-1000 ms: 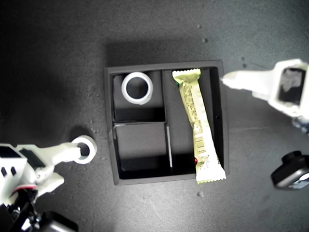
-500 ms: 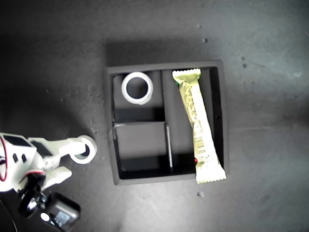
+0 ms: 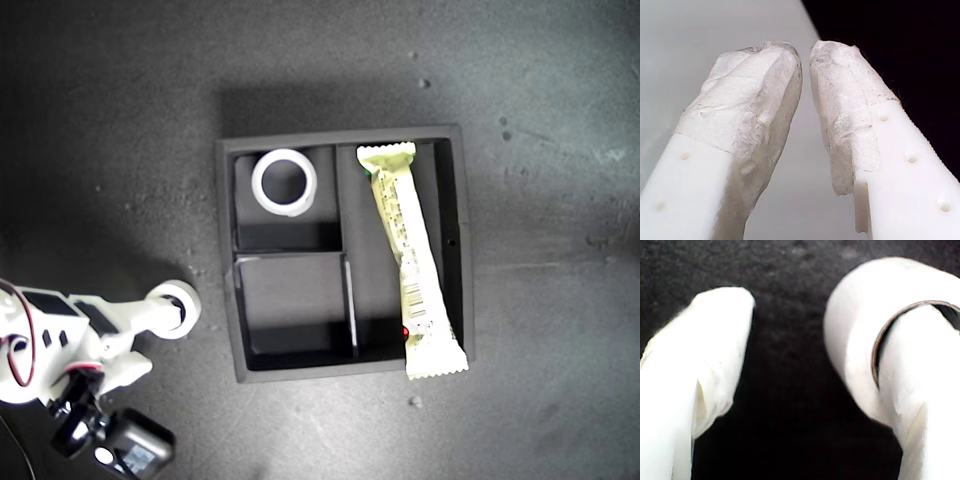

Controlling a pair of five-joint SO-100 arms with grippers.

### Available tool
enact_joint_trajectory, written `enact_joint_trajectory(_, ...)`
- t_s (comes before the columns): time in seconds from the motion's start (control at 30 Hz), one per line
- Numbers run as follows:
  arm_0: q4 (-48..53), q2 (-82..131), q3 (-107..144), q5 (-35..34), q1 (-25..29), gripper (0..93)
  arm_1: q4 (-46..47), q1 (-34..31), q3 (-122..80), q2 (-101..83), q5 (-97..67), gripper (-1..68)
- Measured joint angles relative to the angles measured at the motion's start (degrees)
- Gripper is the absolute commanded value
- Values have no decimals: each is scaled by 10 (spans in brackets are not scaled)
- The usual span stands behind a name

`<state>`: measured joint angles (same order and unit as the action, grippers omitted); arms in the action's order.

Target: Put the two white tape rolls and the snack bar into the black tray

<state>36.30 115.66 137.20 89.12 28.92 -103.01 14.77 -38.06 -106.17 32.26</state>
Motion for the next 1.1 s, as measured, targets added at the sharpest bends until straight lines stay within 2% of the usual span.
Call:
enact_joint_trajectory(0.1, 0, -25, -4, 11, 0, 153, 0, 1, -11, -1, 0, 13)
enact_joint_trajectory(0.23, 3, -96, -34, 29, -28, 3, 0, 0, -19, -3, 33, 1)
enact_joint_trajectory(0.37, 18, -145, -76, 36, -72, 1, 0, -3, -47, -47, 91, -1)
enact_joint_trajectory(0.5, 134, -151, -149, 3, -91, 1, 0, 26, -168, -179, 157, -2)
enact_joint_trajectory(0.6, 271, -151, -252, -33, -113, 1, 13, 39, -301, -304, 210, -3)
enact_joint_trajectory(0.77, 495, -179, -507, -125, -149, 1, 160, 17, -665, -561, 302, -3)
enact_joint_trajectory(0.9, 637, -309, -783, -178, -172, 1, 307, -13, -942, -695, 360, -4)
enact_joint_trajectory(1.0, 665, -420, -963, -199, -179, 1, 398, -45, -1080, -744, 389, -4)
enact_joint_trajectory(1.1, 676, -482, -1035, -203, -175, 1, 468, -67, -1169, -755, 406, -4)
